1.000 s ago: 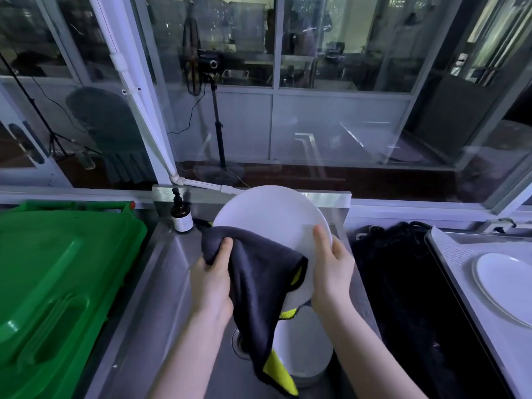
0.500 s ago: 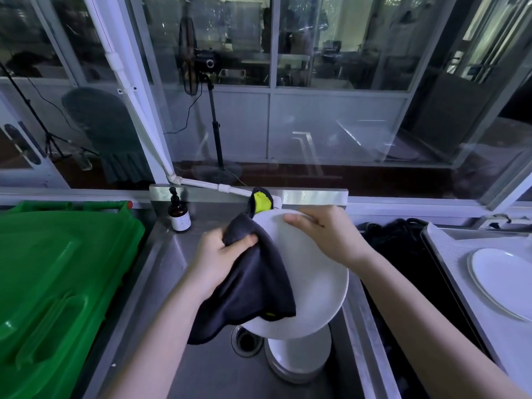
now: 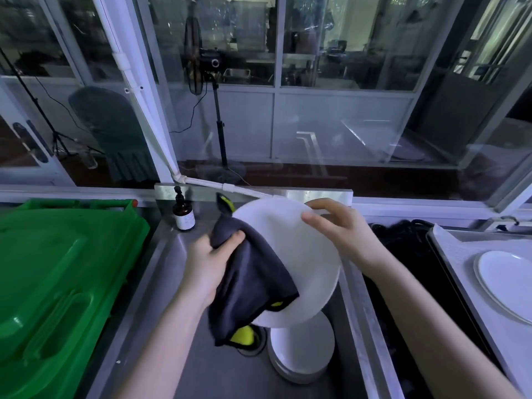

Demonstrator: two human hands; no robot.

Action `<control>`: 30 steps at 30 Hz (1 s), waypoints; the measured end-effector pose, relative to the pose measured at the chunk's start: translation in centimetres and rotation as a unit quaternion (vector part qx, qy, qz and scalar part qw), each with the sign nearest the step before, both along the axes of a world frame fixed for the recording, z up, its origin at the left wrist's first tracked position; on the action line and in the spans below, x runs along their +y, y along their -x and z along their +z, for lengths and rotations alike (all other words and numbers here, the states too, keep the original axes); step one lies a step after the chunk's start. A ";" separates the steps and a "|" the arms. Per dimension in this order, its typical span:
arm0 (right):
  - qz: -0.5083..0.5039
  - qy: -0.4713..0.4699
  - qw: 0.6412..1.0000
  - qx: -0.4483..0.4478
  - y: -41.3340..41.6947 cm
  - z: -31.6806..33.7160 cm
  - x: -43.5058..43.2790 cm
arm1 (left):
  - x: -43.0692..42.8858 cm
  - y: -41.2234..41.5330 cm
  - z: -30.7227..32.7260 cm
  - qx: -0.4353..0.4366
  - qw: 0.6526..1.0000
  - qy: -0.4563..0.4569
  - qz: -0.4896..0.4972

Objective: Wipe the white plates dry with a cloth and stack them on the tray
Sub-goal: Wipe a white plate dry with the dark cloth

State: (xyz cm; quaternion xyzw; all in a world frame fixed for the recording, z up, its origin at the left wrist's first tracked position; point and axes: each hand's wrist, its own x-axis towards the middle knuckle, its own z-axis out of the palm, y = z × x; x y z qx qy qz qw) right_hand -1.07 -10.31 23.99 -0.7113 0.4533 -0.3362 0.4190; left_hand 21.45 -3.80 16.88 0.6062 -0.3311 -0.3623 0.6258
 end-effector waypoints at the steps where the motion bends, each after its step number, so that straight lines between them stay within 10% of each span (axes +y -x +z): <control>1: 0.030 0.031 0.996 0.077 -0.2 0.5 -0.4 | -0.1 0.0 0.4 -0.048 0.998 0.001 -0.026; 8: 0.051 0.149 0.981 0.111 -1.4 -0.2 -0.4 | 0.3 1.1 1.2 -0.128 0.986 0.002 -0.103; 14: -0.202 -0.037 0.960 -0.192 -2.6 -4.2 1.3 | 0.9 2.6 -2.0 0.173 0.979 -0.050 0.100; 19: -0.006 -0.044 0.998 -0.043 0.3 -1.2 0.4 | 0.9 0.3 -1.7 0.125 0.990 -0.045 0.050; 24: 0.129 0.089 0.961 0.226 -1.0 1.6 -0.5 | 0.0 0.4 1.1 -0.159 0.980 -0.028 -0.118; 30: 0.025 0.100 0.991 0.089 -0.8 -0.5 -0.4 | 0.4 0.7 1.0 -0.073 0.994 -0.021 -0.083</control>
